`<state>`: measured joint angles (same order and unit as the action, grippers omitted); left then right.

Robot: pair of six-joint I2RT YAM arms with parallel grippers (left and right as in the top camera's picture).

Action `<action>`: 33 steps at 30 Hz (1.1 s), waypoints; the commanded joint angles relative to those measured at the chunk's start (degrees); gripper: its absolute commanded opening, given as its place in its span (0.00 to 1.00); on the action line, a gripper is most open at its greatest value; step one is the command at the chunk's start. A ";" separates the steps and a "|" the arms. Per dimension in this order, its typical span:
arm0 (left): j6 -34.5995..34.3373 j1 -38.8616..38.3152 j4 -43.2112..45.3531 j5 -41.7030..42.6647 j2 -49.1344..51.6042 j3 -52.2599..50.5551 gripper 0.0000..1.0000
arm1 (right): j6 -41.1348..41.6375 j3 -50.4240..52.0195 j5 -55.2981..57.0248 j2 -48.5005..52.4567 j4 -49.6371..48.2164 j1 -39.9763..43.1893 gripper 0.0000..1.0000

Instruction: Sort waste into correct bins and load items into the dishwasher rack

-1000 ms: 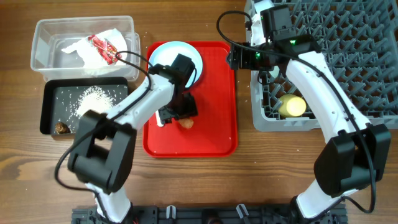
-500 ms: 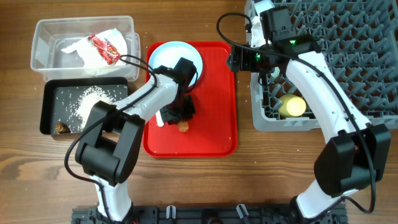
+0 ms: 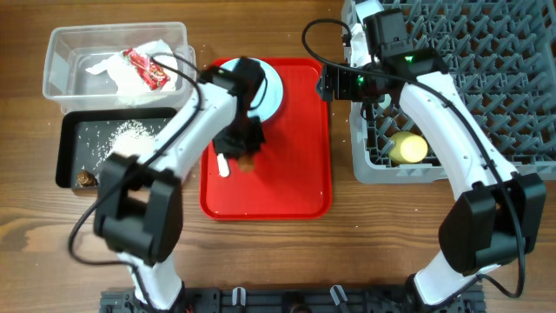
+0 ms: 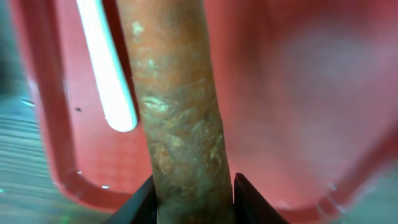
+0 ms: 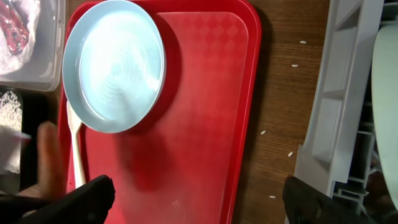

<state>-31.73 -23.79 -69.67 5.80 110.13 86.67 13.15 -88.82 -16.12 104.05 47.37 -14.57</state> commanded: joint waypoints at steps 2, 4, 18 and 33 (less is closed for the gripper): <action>3.21 3.74 -1.11 -4.90 -8.50 3.48 0.42 | -1.09 0.39 -0.94 -0.44 0.04 -0.26 0.89; 3.19 6.60 -1.79 -6.99 -10.12 3.48 0.44 | -1.11 0.39 -0.94 -0.44 0.04 -0.26 0.90; 9.20 27.82 -4.26 -2.51 -11.19 3.45 0.37 | -1.14 0.39 -0.92 -0.42 0.04 -0.24 0.90; 11.52 7.63 8.68 -1.46 -4.59 -0.46 0.56 | -2.25 0.39 -0.92 -0.44 0.48 -0.24 0.90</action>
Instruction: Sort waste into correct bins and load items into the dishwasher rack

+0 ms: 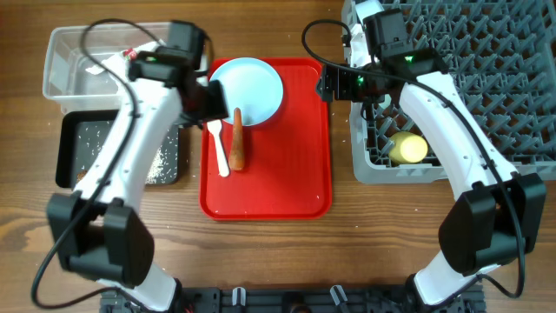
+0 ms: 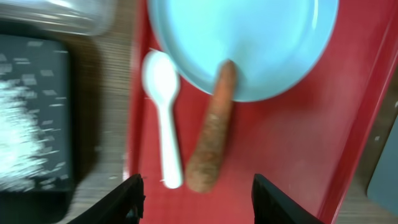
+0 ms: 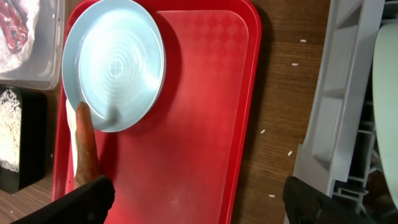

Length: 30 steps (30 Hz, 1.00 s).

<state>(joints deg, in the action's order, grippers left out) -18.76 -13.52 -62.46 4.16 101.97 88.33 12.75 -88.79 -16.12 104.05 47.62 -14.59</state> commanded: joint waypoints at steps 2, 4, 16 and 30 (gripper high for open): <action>-1.68 -4.35 2.71 0.26 6.01 -2.58 0.57 | -2.25 0.37 -0.90 -0.44 0.52 -0.22 0.90; -1.60 -5.55 3.43 0.24 8.04 -2.62 0.58 | -2.27 0.37 -0.87 -0.44 0.76 -0.22 0.90; -1.60 -8.28 4.04 -5.81 16.17 -2.99 0.55 | -2.32 0.37 -0.68 -0.42 1.05 -0.22 0.90; -1.60 -8.35 7.85 -6.84 18.86 -3.06 0.43 | -3.52 0.37 -0.68 -0.42 1.57 -0.22 0.90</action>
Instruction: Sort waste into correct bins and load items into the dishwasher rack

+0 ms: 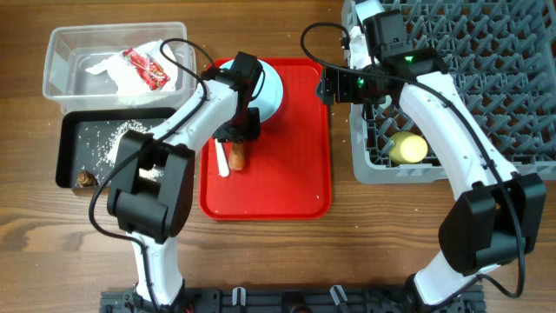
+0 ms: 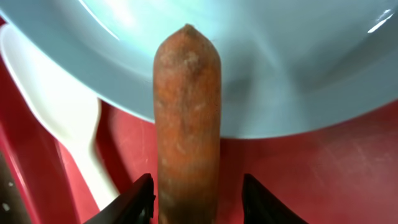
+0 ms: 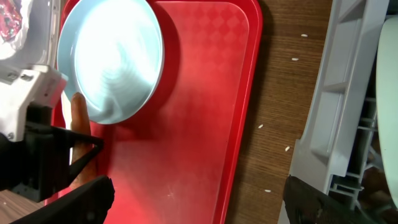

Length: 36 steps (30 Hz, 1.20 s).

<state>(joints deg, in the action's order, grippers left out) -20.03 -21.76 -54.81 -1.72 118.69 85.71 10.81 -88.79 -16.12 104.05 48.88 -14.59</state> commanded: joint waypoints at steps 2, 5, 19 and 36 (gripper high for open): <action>-0.35 -0.11 0.15 -0.96 2.84 -0.44 0.42 | -1.68 0.37 -0.68 -0.42 0.33 -0.22 0.90; -0.35 -0.15 0.13 -0.94 3.37 -0.44 0.37 | -1.70 0.37 -0.68 -0.42 0.33 -0.22 0.90; -0.35 -0.13 -10.69 -0.74 1.22 8.74 0.13 | -1.81 0.37 -0.68 -0.42 0.33 -0.22 0.91; -0.90 20.09 -20.90 -4.59 -13.14 16.39 0.18 | -1.86 0.37 -0.66 -0.42 0.22 -0.22 0.91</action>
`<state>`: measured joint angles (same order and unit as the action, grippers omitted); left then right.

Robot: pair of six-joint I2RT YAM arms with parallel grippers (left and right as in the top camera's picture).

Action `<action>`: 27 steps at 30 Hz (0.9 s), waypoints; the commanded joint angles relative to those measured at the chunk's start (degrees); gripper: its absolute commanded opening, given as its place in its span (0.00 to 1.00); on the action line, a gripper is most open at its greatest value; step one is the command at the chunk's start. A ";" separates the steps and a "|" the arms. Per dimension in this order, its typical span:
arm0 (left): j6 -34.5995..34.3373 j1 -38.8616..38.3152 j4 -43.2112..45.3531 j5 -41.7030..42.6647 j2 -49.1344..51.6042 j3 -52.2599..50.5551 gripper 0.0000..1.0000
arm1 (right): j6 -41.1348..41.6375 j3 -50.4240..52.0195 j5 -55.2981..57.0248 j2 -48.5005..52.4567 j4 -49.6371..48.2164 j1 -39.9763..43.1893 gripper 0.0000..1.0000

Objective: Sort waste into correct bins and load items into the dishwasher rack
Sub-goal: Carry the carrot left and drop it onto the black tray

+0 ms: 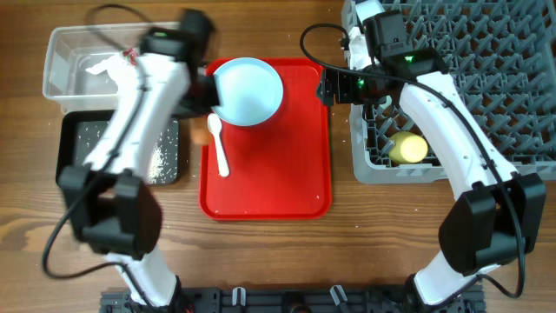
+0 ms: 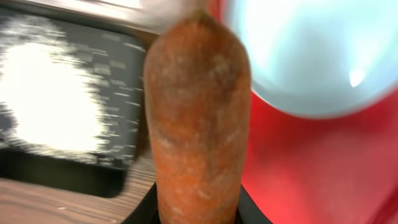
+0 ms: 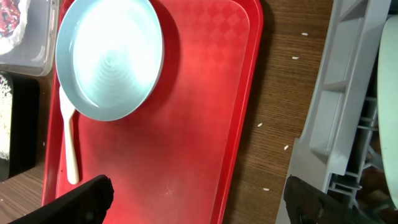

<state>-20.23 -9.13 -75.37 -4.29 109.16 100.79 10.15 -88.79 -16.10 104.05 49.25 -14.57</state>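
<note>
An orange carrot (image 2: pixel 198 118) stands between the fingers of my left gripper (image 2: pixel 198 211), which is shut on it. In the overhead view the carrot (image 1: pixel 201 133) hangs over the gap between the red tray (image 1: pixel 287 174) and the black bin (image 1: pixel 87 152), which has rice in it. A light blue plate (image 1: pixel 248 89) and a white spoon (image 1: pixel 219 148) lie on the tray. My right gripper (image 3: pixel 199 199) stands open and empty over the tray's right side, next to the grey dishwasher rack (image 1: pixel 469 78).
A clear bin (image 1: pixel 65 74) at the back left holds a red wrapper and white paper. A yellow item (image 1: pixel 408 148) lies in the rack's near corner. Rice grains (image 3: pixel 273 134) dot the wood between tray and rack.
My left gripper stood open around the carrot lying on the tray with its tip on the plate's rim. It now grips the carrot, lifted and shifted left toward the black bin. The right arm is still.
First my left gripper's fingers were around the carrot low on the tray beside the spoon. Then the gripper was open and higher, the carrot lying against the plate. Then it was down around the carrot again, and now it holds it by the black bin.
</note>
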 commanded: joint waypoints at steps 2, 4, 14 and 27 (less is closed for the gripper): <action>-3.56 12.96 -0.61 -1.97 -3.85 1.31 0.16 | -1.20 0.37 -0.66 -0.42 -0.15 -0.24 0.91; -8.11 17.35 -0.70 -1.55 -3.45 0.85 0.13 | -1.20 0.37 -0.26 -0.42 -0.11 -0.24 0.91; -22.64 23.39 11.10 -1.16 -3.39 -12.37 0.14 | -1.14 0.37 -0.31 -0.42 -0.07 -0.24 0.91; -37.33 23.45 29.22 -1.18 -3.39 -30.08 0.16 | -0.98 0.37 -0.31 -0.42 0.98 -0.24 0.91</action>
<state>-53.06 14.31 -48.73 -5.13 106.59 73.38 10.15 -88.79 -16.08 104.05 50.17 -14.57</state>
